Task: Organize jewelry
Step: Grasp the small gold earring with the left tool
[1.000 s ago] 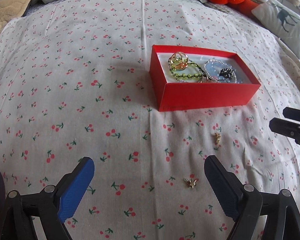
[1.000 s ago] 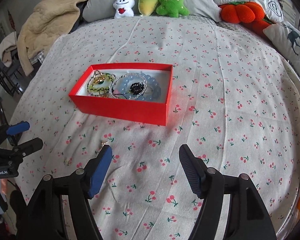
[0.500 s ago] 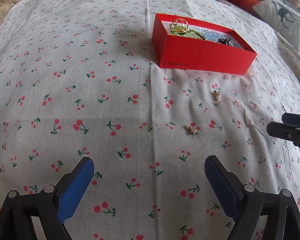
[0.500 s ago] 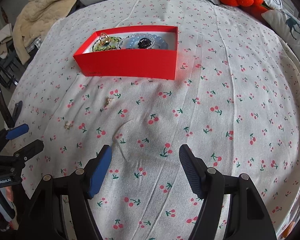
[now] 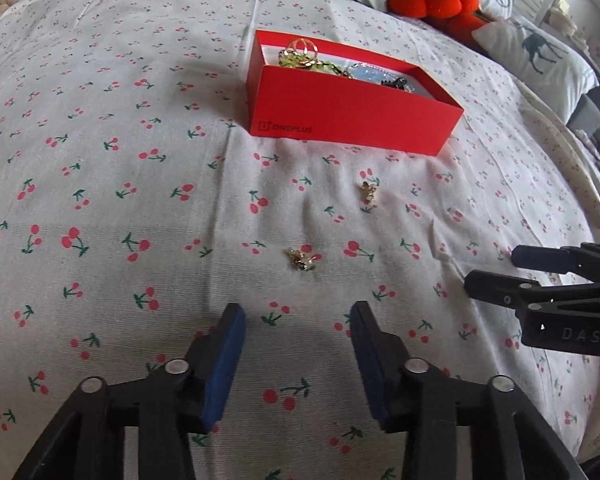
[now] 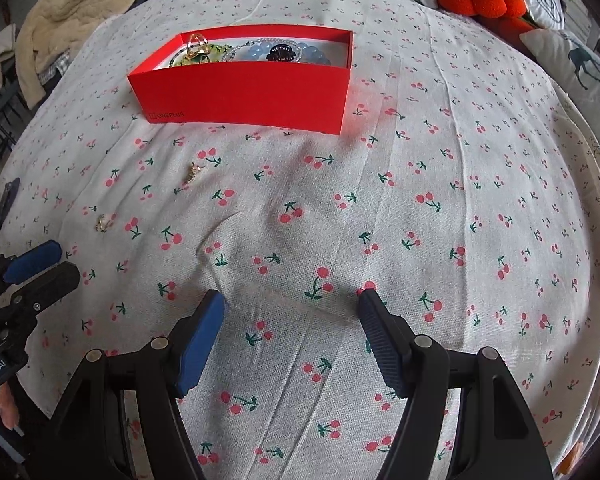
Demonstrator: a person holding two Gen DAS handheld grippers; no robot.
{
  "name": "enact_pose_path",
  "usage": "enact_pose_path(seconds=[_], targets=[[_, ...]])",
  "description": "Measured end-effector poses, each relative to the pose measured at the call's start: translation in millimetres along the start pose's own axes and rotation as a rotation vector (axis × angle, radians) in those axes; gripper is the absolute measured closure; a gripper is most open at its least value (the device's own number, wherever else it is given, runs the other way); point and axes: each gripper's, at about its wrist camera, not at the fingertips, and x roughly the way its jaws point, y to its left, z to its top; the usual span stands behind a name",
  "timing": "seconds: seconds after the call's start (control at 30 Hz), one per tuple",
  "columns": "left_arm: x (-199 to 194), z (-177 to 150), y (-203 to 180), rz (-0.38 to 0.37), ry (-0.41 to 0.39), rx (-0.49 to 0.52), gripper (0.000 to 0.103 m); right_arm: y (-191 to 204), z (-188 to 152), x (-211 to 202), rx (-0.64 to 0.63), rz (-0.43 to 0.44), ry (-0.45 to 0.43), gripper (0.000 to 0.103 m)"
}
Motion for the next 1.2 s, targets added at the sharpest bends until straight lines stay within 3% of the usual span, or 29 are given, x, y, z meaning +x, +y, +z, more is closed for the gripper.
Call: enact_pose_path(seconds=[0.07,0.17,0.53,0.93,1.2], targets=[[7.4,3.3,-4.7,-0.014,0.011,0.0,0.075,0.4,0.9,0.1,-0.003,0.005,-0.002,0.03],[17.7,8.6,-10.6,-0.011,0.019,-0.003,0.076,-0.5,1.3,0.9,-0.002,0.012,-0.001,0.03],[36.9,15.7,-26.7,0.131,0.018,0.0,0.078,-3.7,3.0,0.5,0.011,0.026,0.001,0.03],[39.9,17.8,-30.8,0.235,0.012,0.025,0.094,-3.0,2.6,1.5,0.012,0.019,-0.003,0.03],[31.2,16.9,-26.4,0.229,0.004,0.052,0.099,-1.7,8.6,4.1,0.021,0.013,-0.009,0.03]])
